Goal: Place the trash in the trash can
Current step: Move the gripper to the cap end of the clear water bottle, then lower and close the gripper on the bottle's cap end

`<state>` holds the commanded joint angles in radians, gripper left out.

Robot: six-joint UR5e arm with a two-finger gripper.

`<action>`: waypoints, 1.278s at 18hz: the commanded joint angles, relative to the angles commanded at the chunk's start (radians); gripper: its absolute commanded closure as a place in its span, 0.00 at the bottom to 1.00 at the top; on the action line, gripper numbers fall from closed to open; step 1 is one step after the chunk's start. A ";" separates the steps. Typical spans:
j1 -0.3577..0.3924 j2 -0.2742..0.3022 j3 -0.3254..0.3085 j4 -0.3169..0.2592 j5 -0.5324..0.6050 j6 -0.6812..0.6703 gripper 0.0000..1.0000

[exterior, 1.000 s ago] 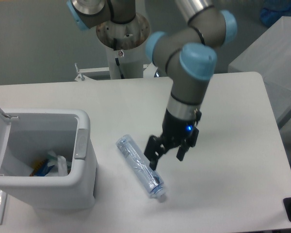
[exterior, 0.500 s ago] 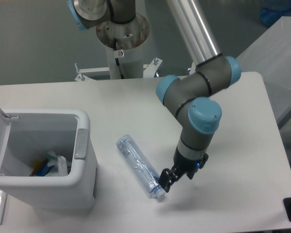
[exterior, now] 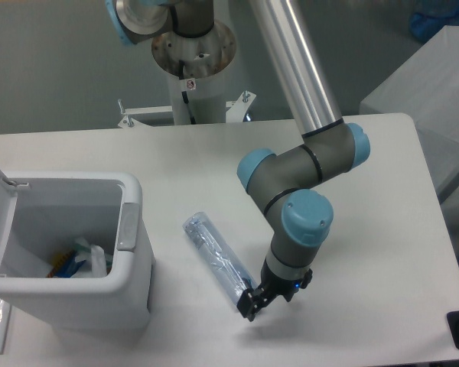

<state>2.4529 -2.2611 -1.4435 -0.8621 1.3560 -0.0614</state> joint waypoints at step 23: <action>-0.005 -0.003 -0.009 0.000 0.032 -0.002 0.60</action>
<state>2.4482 -2.2642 -1.4527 -0.8621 1.3883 -0.0629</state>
